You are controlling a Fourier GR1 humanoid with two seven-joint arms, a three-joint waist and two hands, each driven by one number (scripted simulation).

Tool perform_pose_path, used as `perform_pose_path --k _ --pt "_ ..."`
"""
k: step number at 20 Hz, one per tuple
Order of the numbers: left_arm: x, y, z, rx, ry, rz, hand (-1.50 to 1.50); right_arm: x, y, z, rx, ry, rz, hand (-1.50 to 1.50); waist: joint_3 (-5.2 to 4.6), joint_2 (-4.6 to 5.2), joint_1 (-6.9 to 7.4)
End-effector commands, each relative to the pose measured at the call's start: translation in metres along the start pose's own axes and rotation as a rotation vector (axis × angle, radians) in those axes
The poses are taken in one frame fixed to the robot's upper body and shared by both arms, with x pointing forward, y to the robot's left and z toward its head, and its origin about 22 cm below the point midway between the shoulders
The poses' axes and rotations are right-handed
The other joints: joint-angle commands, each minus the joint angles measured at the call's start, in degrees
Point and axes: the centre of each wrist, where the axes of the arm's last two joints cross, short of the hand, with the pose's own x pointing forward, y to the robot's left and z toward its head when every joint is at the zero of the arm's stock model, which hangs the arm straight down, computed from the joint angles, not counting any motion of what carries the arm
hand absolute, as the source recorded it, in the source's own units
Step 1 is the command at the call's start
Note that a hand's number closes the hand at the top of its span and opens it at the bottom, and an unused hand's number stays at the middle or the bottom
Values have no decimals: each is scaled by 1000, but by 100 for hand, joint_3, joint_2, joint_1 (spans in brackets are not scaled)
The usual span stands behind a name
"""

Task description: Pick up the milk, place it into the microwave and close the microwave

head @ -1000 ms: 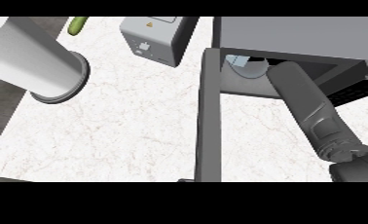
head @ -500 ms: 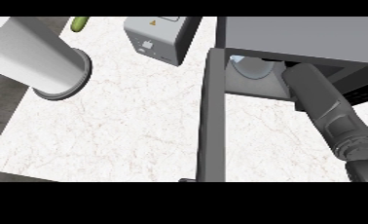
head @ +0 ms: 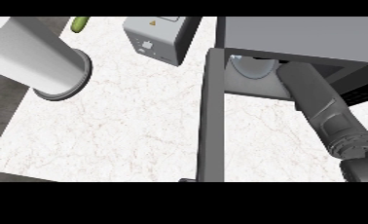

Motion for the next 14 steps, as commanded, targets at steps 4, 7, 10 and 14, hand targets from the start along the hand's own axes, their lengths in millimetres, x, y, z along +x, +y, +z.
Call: perform_pose_path --k 4,7,10,14 --pt "-9 -11 -11 -88 -14 36 -150 16 6 -5 51 -1 -193 -150 -10 -35 -37" --pt "-15 -17 -13 -131 -8 64 -150 12 12 4 60 -14 -283 -150 -13 -97 -169" --pt "-18 -20 -4 -175 -3 66 -150 2 15 17 76 6 -408 -150 -17 -166 -240" --pt "-19 -28 -14 -188 -13 69 -150 14 20 13 112 26 -524 -150 -28 -204 -324"
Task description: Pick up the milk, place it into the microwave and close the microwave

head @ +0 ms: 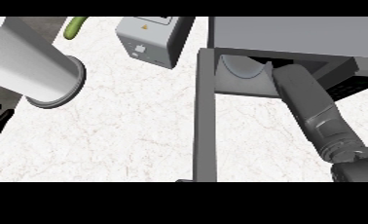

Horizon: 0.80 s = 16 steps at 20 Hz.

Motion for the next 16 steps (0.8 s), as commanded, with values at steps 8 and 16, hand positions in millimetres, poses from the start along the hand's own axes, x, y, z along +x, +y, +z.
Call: perform_pose_path --k 8,16 --pt "-7 -32 -24 -83 16 75 150 -26 20 44 65 76 -370 -150 -12 -163 -306" --pt "-6 -67 -39 -129 68 103 150 -53 35 103 143 102 -580 -150 -24 -249 -492"
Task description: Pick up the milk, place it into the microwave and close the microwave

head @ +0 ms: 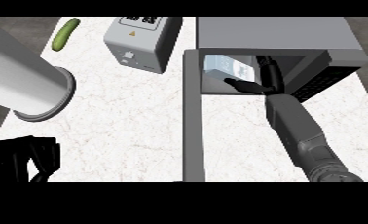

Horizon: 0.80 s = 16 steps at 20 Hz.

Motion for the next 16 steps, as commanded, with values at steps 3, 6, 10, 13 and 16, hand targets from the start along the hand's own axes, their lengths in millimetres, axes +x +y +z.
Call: perform_pose_path --k 3,6,10,13,16 --pt "-8 -18 -5 -37 27 42 150 -15 7 27 19 0 -77 -150 -10 -60 -116" --pt "-12 -31 -32 -72 45 51 150 -31 -7 59 17 2 -65 -150 -9 -53 -150" --pt "-20 -35 -41 -134 72 17 150 -40 -4 94 48 40 -54 -150 -15 -76 -218" --pt "-15 -55 -44 -159 61 -14 150 -41 -27 119 -13 52 -69 -150 -17 -92 -252" --pt "-16 -68 -65 -155 46 -33 150 -38 -40 146 -35 27 -83 -150 -22 -111 -360"
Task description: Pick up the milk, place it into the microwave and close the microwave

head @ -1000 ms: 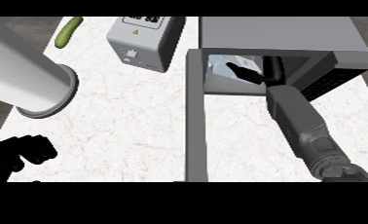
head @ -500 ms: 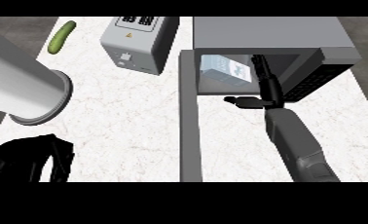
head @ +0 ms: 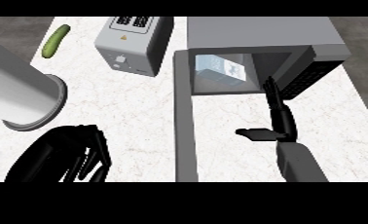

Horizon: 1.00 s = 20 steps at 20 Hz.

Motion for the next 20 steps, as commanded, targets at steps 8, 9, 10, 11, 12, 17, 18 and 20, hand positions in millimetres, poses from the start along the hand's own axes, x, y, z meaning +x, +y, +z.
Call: perform_pose_path --k 8,9,10,11,12,17,18,20 --pt "-42 -62 -77 -184 28 -92 150 33 -50 81 -22 -12 10 -150 0 38 -9" --pt "-50 -61 -86 -216 63 -120 150 33 -36 92 2 -34 -5 -150 0 44 -28" --pt "-61 -52 -77 -238 89 -115 150 44 -49 104 -19 -32 13 -150 -3 39 -20" --pt "-71 -73 -84 -275 93 -145 150 41 -46 108 -20 -28 23 -150 1 52 -4" --pt "-82 -71 -86 -266 122 -150 150 58 -56 99 -1 -60 34 -150 -5 49 -44" --pt "-132 -101 -93 -267 140 -211 150 77 -67 128 45 -77 70 -150 -1 70 -31" --pt "-135 -103 -103 -270 143 -229 150 88 -74 117 52 -91 76 -150 0 74 -16" --pt "-140 -107 -112 -221 133 -243 150 106 -74 127 98 -126 5 -150 -7 76 -139"
